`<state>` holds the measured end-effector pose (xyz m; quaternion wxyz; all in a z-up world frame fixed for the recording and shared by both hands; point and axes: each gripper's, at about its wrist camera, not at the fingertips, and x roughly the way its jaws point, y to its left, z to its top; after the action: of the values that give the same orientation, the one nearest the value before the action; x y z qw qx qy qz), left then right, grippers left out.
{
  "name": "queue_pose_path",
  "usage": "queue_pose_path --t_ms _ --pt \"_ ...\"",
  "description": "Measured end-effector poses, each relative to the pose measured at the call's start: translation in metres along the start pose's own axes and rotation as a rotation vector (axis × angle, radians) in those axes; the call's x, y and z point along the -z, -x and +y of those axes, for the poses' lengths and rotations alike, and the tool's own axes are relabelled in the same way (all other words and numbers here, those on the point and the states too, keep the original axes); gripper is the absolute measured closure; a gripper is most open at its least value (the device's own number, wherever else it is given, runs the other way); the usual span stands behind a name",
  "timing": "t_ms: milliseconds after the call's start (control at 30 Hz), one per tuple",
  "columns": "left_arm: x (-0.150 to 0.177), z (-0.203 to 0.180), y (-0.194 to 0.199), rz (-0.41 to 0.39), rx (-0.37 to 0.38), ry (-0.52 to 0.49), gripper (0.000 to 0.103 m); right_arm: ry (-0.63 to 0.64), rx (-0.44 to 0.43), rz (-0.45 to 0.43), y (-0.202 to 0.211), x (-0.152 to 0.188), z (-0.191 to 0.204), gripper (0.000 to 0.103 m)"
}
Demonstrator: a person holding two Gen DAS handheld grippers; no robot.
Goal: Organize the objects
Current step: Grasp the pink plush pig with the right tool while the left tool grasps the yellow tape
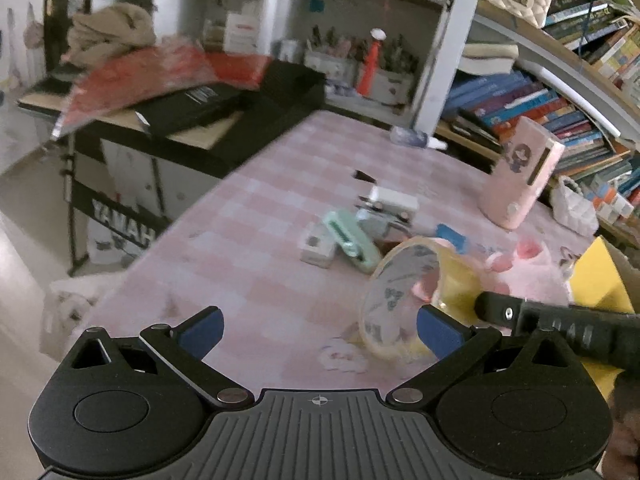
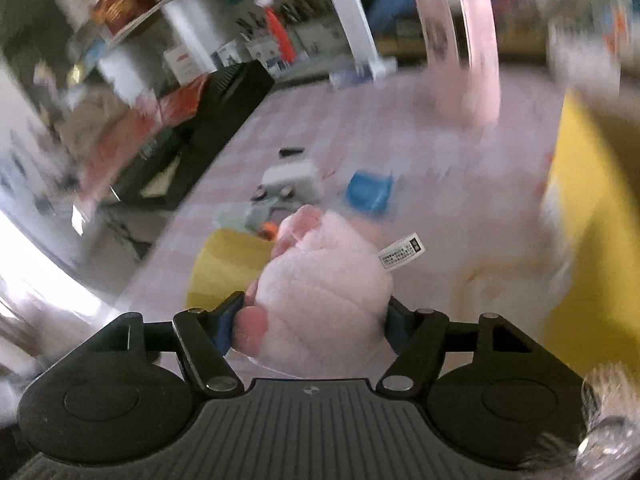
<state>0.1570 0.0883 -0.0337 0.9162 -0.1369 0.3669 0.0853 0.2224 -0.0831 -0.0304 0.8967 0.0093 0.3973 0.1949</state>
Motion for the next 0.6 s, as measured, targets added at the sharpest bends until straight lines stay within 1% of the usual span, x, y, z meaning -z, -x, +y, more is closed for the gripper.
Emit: queue_pose_path --t_ms 33,67,133,233,300,367,467,600 --pt "-0.001 -0.004 -0.004 0.006 0.016 -0.001 0.000 0.084 0.048 -0.015 0.003 0.000 0.004 0.035" --pt "-0.002 -0.008 -0.006 0.009 0.029 -0.003 0.000 0.123 0.075 -0.032 0.005 0.001 0.004 0.035" --pt "-0.005 -0.016 -0.011 0.015 0.057 -0.012 0.000 0.152 0.127 -0.076 0.012 0.000 -0.003 0.035" --pt "-0.006 -0.029 -0.017 0.028 0.098 -0.042 0.000 0.126 0.167 -0.171 0.028 -0.004 -0.017 0.035" --pt "-0.007 -0.038 -0.020 0.034 0.130 -0.066 0.000 0.097 0.175 -0.248 0.041 -0.007 -0.024 0.035" --pt "-0.007 -0.049 -0.025 0.051 0.158 -0.100 0.000 0.085 0.190 -0.300 0.050 -0.010 -0.029 0.035" --pt "-0.005 -0.064 -0.031 0.082 0.190 -0.149 0.000 0.050 0.201 -0.345 0.060 -0.016 -0.037 0.034" --pt "-0.001 -0.084 -0.039 0.115 0.211 -0.221 0.000 0.007 0.223 -0.354 0.065 -0.019 -0.048 0.034"
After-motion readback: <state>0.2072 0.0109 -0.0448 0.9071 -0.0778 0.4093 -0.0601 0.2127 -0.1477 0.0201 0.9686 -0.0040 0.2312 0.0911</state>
